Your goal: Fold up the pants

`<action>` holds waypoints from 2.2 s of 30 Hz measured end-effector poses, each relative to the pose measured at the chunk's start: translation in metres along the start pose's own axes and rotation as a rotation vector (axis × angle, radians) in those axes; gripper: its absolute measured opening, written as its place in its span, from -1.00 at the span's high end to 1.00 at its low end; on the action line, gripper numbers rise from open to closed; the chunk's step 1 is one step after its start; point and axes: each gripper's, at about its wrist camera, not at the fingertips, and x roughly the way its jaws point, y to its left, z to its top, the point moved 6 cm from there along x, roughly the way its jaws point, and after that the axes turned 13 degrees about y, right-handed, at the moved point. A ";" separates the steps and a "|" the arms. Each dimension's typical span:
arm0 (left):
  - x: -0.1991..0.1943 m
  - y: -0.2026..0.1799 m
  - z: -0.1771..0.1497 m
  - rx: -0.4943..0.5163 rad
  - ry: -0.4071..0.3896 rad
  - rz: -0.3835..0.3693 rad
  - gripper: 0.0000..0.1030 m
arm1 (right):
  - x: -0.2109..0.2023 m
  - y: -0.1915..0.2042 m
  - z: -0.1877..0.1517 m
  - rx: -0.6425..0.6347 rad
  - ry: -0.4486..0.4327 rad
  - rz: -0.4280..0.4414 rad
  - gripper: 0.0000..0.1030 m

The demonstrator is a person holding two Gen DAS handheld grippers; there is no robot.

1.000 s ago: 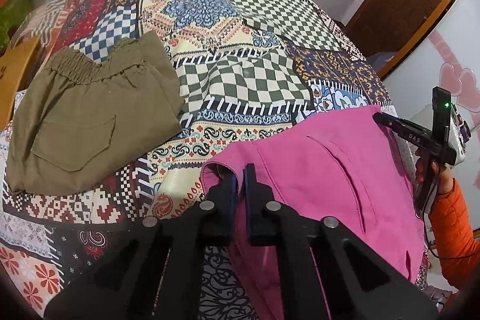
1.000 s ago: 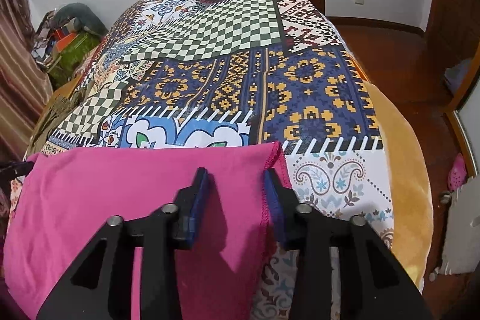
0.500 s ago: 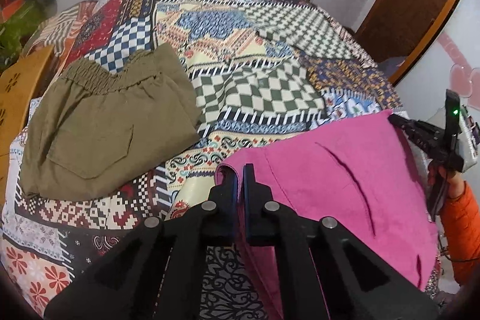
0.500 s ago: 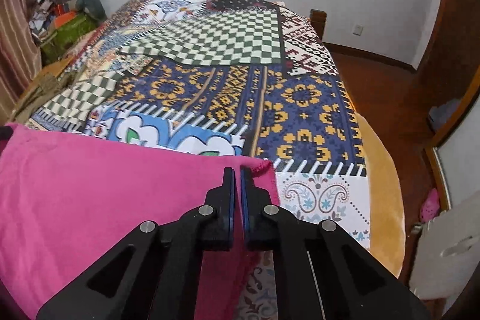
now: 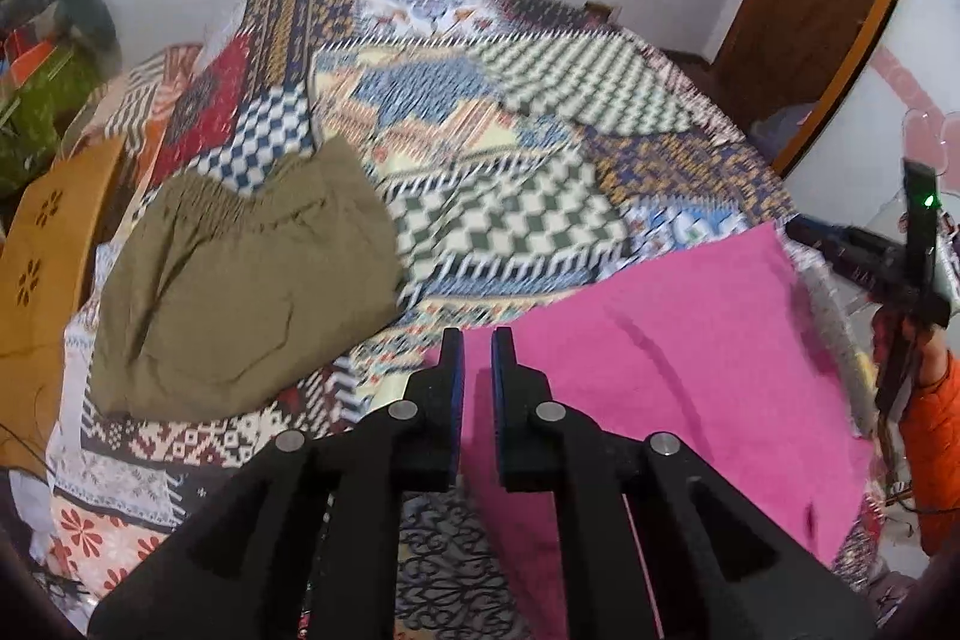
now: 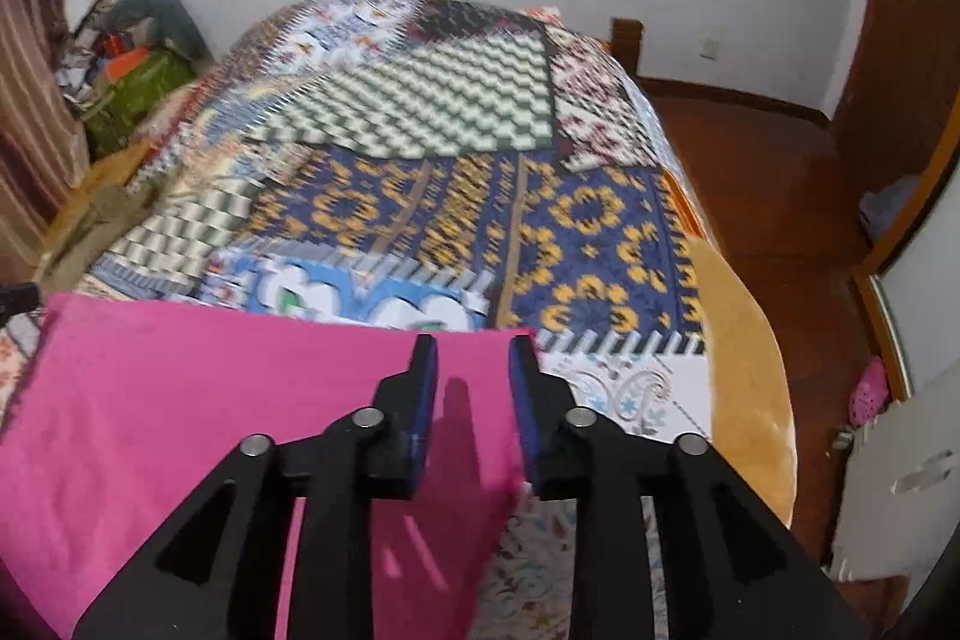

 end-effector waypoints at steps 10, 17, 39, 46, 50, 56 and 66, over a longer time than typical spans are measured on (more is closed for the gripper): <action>0.042 -0.033 0.001 0.036 0.080 -0.031 0.55 | 0.032 0.049 -0.013 -0.113 0.103 0.077 0.51; 0.060 -0.018 -0.017 0.052 0.115 0.024 0.53 | 0.038 0.032 -0.029 -0.073 0.136 0.081 0.51; -0.049 -0.010 -0.059 -0.082 -0.046 0.013 0.15 | -0.061 0.040 -0.048 -0.061 0.023 0.028 0.41; -0.077 -0.036 -0.090 -0.056 -0.089 -0.001 -0.18 | -0.103 0.074 -0.057 -0.119 -0.066 0.050 0.27; -0.083 -0.048 -0.106 -0.050 -0.090 -0.026 -0.21 | -0.115 0.091 -0.068 -0.149 -0.083 0.064 0.27; -0.076 -0.059 -0.129 -0.090 -0.047 -0.103 -0.24 | -0.112 0.112 -0.084 -0.181 -0.074 0.074 0.26; -0.041 -0.061 -0.163 -0.185 0.085 -0.203 -0.24 | -0.072 0.134 -0.104 -0.209 0.014 0.120 0.26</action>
